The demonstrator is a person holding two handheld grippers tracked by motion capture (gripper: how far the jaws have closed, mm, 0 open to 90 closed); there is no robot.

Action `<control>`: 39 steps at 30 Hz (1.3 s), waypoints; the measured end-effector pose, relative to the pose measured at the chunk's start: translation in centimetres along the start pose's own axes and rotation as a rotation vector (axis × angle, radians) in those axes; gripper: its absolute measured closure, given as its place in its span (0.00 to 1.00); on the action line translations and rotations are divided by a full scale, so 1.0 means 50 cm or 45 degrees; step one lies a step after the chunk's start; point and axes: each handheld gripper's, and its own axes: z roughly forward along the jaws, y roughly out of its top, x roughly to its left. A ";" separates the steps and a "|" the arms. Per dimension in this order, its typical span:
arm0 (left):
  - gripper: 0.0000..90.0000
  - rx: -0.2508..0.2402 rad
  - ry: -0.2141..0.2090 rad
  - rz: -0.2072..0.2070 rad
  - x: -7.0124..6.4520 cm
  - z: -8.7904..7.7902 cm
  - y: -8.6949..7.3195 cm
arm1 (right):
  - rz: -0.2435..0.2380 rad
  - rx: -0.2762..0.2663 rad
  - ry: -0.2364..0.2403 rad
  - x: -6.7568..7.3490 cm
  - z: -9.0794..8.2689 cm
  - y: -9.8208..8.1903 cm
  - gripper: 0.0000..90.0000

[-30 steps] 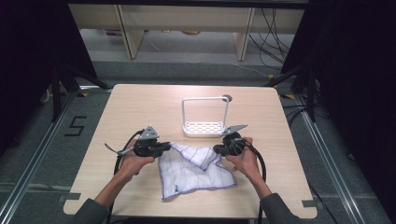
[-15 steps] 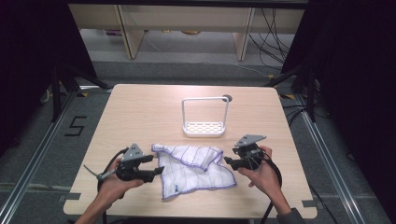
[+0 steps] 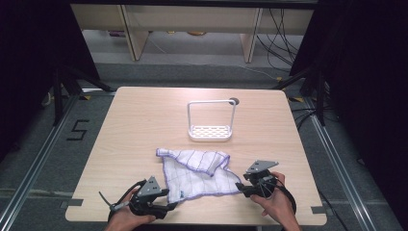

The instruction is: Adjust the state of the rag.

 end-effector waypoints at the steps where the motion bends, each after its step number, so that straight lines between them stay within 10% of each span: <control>1: 0.50 0.035 0.006 0.038 -0.002 -0.001 0.001 | 0.003 0.000 -0.001 0.001 0.005 -0.003 0.59; 9: 0.75 0.074 -0.040 0.171 0.000 0.023 0.001 | 0.006 0.052 0.019 0.003 0.027 -0.007 0.70; 15: 0.97 0.044 -0.032 0.205 0.011 0.012 0.004 | -0.077 0.011 0.071 0.004 0.017 -0.010 0.99; 21: 0.97 -0.032 -0.062 0.198 -0.007 -0.026 0.003 | -0.082 -0.061 0.094 0.030 -0.042 -0.022 0.99; 30: 0.96 0.075 -0.121 0.243 -0.035 -0.009 -0.024 | -0.090 0.028 0.109 0.054 -0.032 -0.084 0.93; 32: 0.95 0.089 -0.113 0.246 -0.038 -0.011 -0.025 | -0.090 0.028 0.085 0.052 -0.035 -0.080 0.78; 39: 0.60 -0.033 -0.105 0.140 -0.019 -0.033 -0.007 | -0.122 -0.176 0.010 0.076 -0.075 -0.010 0.57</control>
